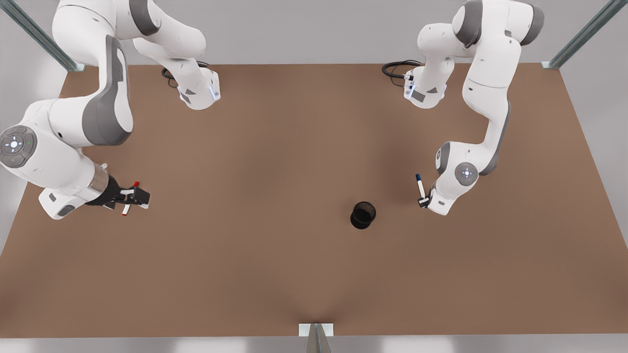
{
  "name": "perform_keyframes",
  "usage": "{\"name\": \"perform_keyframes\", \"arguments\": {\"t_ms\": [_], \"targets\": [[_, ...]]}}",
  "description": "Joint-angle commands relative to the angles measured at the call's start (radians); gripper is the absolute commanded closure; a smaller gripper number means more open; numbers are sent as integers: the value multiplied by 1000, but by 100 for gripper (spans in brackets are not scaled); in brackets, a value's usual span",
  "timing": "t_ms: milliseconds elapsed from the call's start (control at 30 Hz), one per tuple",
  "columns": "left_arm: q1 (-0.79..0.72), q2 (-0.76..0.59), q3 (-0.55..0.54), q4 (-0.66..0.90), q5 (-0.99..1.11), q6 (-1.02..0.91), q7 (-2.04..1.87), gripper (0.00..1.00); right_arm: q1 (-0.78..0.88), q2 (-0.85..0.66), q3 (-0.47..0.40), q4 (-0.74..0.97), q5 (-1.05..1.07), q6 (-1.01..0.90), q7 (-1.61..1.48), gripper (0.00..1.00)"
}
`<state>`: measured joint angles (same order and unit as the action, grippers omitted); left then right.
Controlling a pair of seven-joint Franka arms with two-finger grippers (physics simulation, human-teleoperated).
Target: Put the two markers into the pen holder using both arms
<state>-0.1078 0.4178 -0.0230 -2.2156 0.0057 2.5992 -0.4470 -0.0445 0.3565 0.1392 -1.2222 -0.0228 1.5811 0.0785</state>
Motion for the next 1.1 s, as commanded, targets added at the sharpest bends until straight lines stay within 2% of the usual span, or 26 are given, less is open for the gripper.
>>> {"name": "perform_keyframes", "arguments": {"t_ms": [0, 133, 200, 233, 300, 333, 433, 500, 600, 733, 800, 900, 1067], "targets": [[0, 4, 0, 8, 2, 4, -50, 51, 0, 1, -1, -8, 0, 19, 0, 0], [-1, 19, 0, 16, 2, 2, -22, 55, -28, -10, 7, -26, 4, 19, 0, 0], [-1, 21, 0, 16, 2, 2, -13, 58, -119, -48, 16, -218, 6, 95, -16, 0], [-3, 27, 0, 17, 2, 2, -13, 58, -176, -64, 45, -304, 6, 183, -40, 0], [-3, 33, 0, 22, 2, 2, -13, 59, -253, -67, 45, -454, 6, 326, -97, 0], [-3, 33, 0, 22, 2, 2, -9, 59, -267, -56, 45, -476, 7, 359, -97, 0], [-1, 33, 0, 22, 2, 2, -7, 68, -298, 64, 43, -488, 7, 502, -92, 0], [-1, 33, 0, 22, 2, 2, -7, 68, -302, 113, 43, -474, 7, 525, -95, 0], [-1, 47, 0, 23, 2, 2, 2, 68, -308, 125, 43, -485, 6, 545, -101, 0], [-3, 48, 0, 25, 2, 2, 4, 68, -363, 136, 43, -580, 6, 609, -103, 0], [-6, 55, 0, 25, 2, 2, 2, 73, -403, 144, 43, -652, 4, 683, -144, 0], [-6, 55, 0, 25, 2, 2, 2, 79, -445, 182, 43, -665, 1, 727, -192, 4], [-6, 12, 0, 57, 2, -73, 1, 79, -491, 190, 42, -663, -71, 726, -209, 7]]}}
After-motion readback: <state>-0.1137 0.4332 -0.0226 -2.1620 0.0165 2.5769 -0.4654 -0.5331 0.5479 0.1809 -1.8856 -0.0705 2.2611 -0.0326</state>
